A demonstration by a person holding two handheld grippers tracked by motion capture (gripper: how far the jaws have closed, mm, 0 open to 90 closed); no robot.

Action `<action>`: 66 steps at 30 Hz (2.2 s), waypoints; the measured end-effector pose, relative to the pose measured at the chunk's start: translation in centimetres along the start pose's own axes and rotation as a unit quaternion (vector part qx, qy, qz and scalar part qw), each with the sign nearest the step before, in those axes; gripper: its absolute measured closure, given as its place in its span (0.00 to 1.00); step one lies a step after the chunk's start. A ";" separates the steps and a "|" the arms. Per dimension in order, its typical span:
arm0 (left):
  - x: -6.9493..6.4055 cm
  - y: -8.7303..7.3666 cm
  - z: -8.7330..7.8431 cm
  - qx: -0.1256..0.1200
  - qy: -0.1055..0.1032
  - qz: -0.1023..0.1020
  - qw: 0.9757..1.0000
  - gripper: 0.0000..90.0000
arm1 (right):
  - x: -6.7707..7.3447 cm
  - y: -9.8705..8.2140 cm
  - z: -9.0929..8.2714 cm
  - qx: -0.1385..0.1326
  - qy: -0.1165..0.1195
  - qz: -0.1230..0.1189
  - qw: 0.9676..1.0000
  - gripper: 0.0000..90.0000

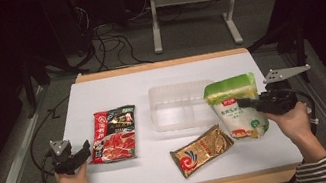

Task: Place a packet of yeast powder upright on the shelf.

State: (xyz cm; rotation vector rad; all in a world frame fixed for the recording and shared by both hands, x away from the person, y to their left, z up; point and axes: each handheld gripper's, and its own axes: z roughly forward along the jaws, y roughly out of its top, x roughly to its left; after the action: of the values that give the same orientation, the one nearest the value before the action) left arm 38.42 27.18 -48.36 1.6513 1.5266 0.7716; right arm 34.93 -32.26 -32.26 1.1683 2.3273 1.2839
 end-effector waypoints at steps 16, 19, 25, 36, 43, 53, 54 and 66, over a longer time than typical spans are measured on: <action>0.0 0.0 0.0 0.001 -0.002 -0.001 1.000 0.36 | 1.3 3.8 1.8 -0.010 -0.016 -0.001 1.000 1.00; 0.0 0.0 0.0 0.000 -0.002 -0.001 1.000 0.36 | 1.5 4.5 2.2 -0.015 -0.016 -0.004 1.000 1.00; 0.1 0.0 0.0 -0.001 -0.003 -0.002 1.000 0.36 | 1.6 5.7 3.1 -0.016 -0.016 0.001 1.000 1.00; 0.0 0.0 0.0 -0.004 -0.003 -0.002 1.000 0.36 | 0.9 7.1 5.2 -0.030 -0.034 0.022 0.999 1.00; 0.0 0.0 0.0 -0.004 -0.002 -0.002 1.000 0.36 | 0.4 7.9 6.8 -0.042 -0.052 0.041 0.997 1.00; 0.0 0.0 0.0 -0.005 -0.002 -0.002 1.000 0.36 | -0.1 8.3 8.9 -0.046 -0.080 0.060 0.994 1.00; 0.0 -0.1 0.0 -0.006 -0.002 -0.001 1.000 0.36 | -0.2 8.4 9.1 -0.046 -0.084 0.061 0.994 1.00; 0.0 -0.1 -0.1 -0.006 -0.001 0.000 1.000 0.36 | -1.1 8.1 11.1 -0.056 -0.130 0.070 0.987 1.00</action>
State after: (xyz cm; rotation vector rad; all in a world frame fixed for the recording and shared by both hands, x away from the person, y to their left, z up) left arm 38.34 27.17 -48.38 1.6431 1.5182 0.7761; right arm 45.94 -23.99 -32.53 1.3916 1.9939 1.2058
